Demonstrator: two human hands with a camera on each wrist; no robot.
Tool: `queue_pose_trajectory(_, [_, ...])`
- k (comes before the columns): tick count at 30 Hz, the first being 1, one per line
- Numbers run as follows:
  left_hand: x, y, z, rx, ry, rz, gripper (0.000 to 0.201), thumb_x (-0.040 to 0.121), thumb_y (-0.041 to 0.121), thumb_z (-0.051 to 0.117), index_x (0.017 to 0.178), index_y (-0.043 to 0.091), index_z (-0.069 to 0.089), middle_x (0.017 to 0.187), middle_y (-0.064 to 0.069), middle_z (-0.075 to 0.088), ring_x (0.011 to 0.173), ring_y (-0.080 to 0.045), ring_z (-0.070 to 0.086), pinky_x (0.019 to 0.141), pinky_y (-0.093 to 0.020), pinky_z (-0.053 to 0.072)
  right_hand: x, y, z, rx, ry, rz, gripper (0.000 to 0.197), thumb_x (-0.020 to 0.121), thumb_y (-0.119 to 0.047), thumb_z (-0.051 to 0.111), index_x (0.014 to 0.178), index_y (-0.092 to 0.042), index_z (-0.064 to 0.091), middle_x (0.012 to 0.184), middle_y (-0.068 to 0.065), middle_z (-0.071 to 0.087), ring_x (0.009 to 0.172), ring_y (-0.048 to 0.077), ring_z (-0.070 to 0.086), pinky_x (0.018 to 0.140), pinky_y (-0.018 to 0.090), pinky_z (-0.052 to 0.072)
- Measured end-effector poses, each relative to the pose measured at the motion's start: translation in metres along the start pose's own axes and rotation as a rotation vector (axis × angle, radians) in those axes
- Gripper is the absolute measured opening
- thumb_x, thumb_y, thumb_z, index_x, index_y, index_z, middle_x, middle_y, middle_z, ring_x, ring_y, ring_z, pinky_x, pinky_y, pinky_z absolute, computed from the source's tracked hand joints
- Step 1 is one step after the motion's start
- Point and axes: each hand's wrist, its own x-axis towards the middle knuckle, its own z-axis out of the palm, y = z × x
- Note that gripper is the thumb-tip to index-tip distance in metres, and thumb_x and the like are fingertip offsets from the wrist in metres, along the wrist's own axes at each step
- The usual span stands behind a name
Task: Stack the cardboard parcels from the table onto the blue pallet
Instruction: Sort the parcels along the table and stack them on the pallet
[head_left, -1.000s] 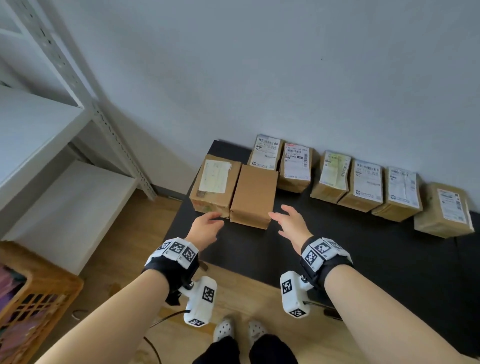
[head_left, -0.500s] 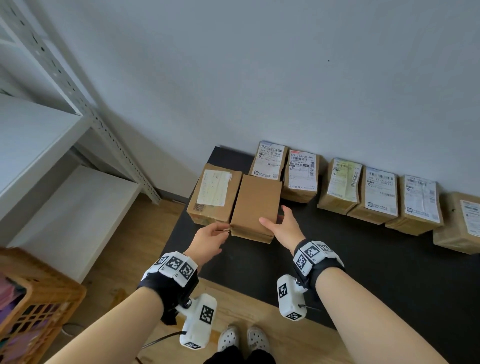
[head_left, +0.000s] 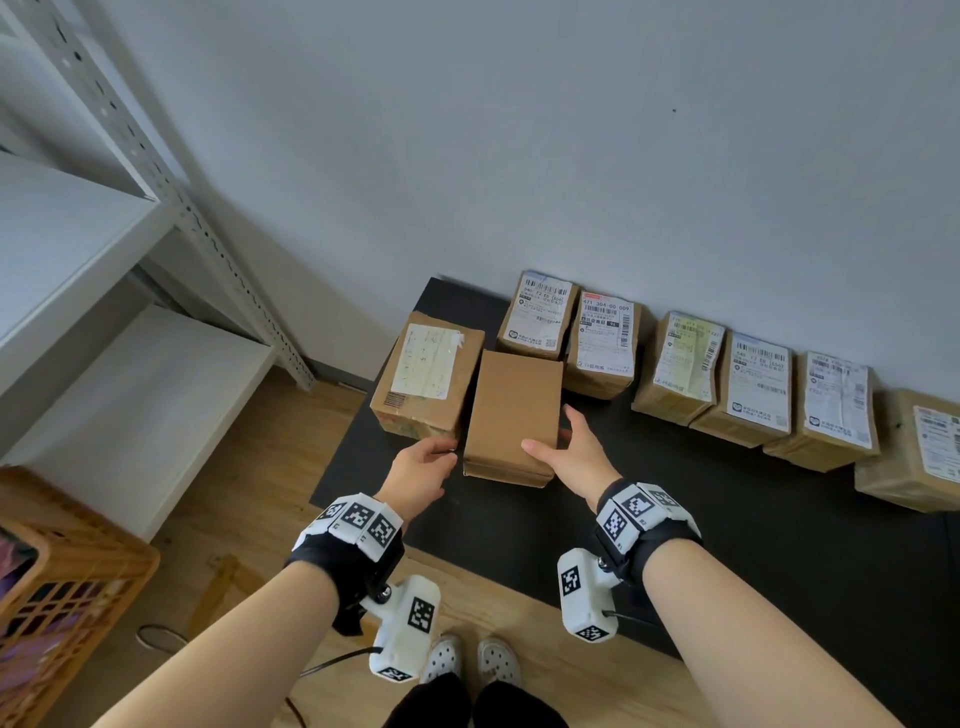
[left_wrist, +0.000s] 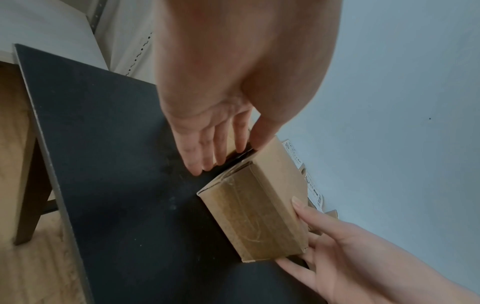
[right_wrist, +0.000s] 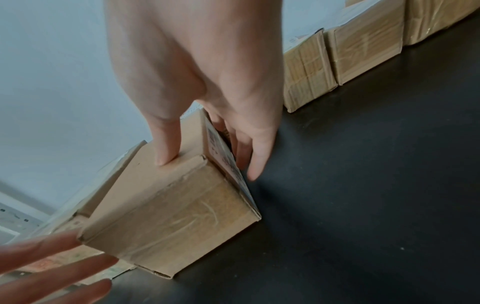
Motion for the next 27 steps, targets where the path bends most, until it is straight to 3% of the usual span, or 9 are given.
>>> queue_pose_trajectory(6, [0.000,-0.001,0.010,-0.025,-0.012,-0.009,0.038,0.096,0.018,0.050,0.134,0.017,0.047,0.119,-0.004,0.054,0.109,-0.018,0.051,0.087,-0.032,0.046,-0.006,0.010,-0.007,-0.032,-0.034,0.042,0.091,0.081,-0.023,0.072,0.150,-0.026,0.012,0.152,0.004,0.030,0.139,0.024,0.032,0.111,0.046,0.030])
queue_pose_trajectory(14, [0.004,-0.007,0.025,-0.025,-0.085,0.007,0.070,0.084,0.028,0.068,0.144,0.020,0.033,0.142,-0.006,0.045,0.130,-0.020,0.044,0.087,-0.032,0.046,-0.009,0.025,-0.012,0.084,-0.072,0.107,0.101,0.073,-0.014,0.079,0.147,-0.039,0.016,0.150,0.001,0.033,0.137,0.024,0.034,0.108,0.054,0.035])
queue_pose_trajectory(18, [0.007,-0.010,0.031,-0.032,-0.111,0.019,0.078,0.081,0.028,0.071,0.146,0.025,0.028,0.143,-0.006,0.045,0.128,-0.021,0.047,0.102,-0.043,0.044,-0.008,0.028,-0.013,0.165,-0.116,0.114,0.097,0.074,-0.009,0.077,0.146,-0.039,0.021,0.146,0.003,0.041,0.132,0.024,0.041,0.105,0.054,0.039])
queue_pose_trajectory(27, [0.002,-0.014,0.040,0.006,-0.097,0.047,0.081,0.081,0.028,0.071,0.147,0.029,0.023,0.142,-0.003,0.046,0.125,-0.021,0.049,0.103,-0.044,0.044,-0.010,0.034,-0.012,0.206,-0.155,0.104,0.092,0.077,-0.008,0.073,0.146,-0.040,0.021,0.144,0.002,0.042,0.130,0.025,0.042,0.104,0.053,0.041])
